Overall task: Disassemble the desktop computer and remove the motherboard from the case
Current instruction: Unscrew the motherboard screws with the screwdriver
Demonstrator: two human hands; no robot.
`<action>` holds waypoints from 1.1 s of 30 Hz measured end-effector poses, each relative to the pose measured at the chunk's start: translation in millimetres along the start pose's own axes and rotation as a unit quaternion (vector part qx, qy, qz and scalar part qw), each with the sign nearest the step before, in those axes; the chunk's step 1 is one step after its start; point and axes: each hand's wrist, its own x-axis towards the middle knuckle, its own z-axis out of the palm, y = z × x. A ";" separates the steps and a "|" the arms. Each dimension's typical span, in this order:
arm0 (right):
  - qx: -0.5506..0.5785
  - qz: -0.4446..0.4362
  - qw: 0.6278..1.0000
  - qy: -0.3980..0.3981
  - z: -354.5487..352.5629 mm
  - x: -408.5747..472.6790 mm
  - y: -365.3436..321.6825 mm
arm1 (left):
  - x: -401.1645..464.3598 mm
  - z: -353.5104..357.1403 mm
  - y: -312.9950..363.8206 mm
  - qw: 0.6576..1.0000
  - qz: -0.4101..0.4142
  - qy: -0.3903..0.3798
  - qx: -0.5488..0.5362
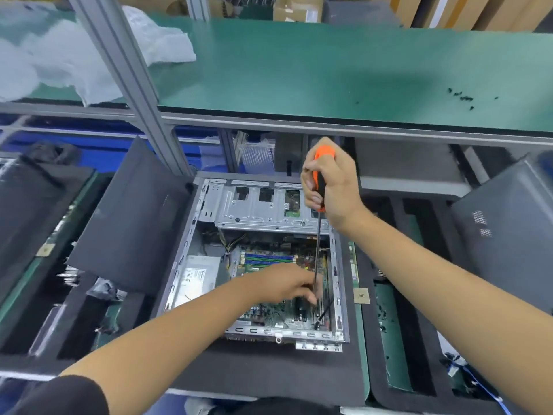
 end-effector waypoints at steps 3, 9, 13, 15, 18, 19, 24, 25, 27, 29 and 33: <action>0.010 0.033 0.999 -0.007 -1.8 -14.3 21.9 | 6.1 15.7 -4.9 0.999 0.008 -0.030 0.042; 0.023 0.069 0.997 0.018 -10.0 -30.9 53.6 | 22.3 43.4 -19.1 0.996 -0.011 -0.052 0.066; 0.029 0.080 0.996 0.038 -15.3 -35.2 68.2 | 26.0 56.6 -28.9 0.996 -0.033 -0.073 0.050; 0.035 0.086 0.995 0.045 -17.3 -34.9 72.0 | 25.1 58.6 -30.7 0.995 -0.029 -0.079 0.048; 0.036 0.090 0.994 0.050 -19.5 -33.4 73.5 | 24.2 59.9 -30.4 0.995 -0.031 -0.089 0.030; 0.036 0.090 0.994 0.049 -19.9 -32.9 72.9 | 24.0 60.2 -30.3 0.995 -0.029 -0.091 0.027; 0.040 0.091 0.994 0.042 -17.7 -33.3 70.0 | 22.4 59.4 -26.6 0.996 -0.010 -0.085 0.029; 0.044 0.089 0.994 0.039 -16.9 -33.6 70.1 | 22.1 59.2 -26.7 0.996 -0.008 -0.085 0.026; 0.049 0.085 0.994 0.037 -15.8 -34.5 71.9 | 22.1 60.2 -28.5 0.996 -0.005 -0.087 0.013; 0.049 0.093 0.994 0.039 -14.7 -35.7 75.5 | 22.6 62.1 -31.3 0.996 0.000 -0.093 0.012; 0.041 0.117 0.991 0.055 -13.2 -36.8 84.1 | 24.5 61.7 -32.7 0.994 0.012 -0.095 0.057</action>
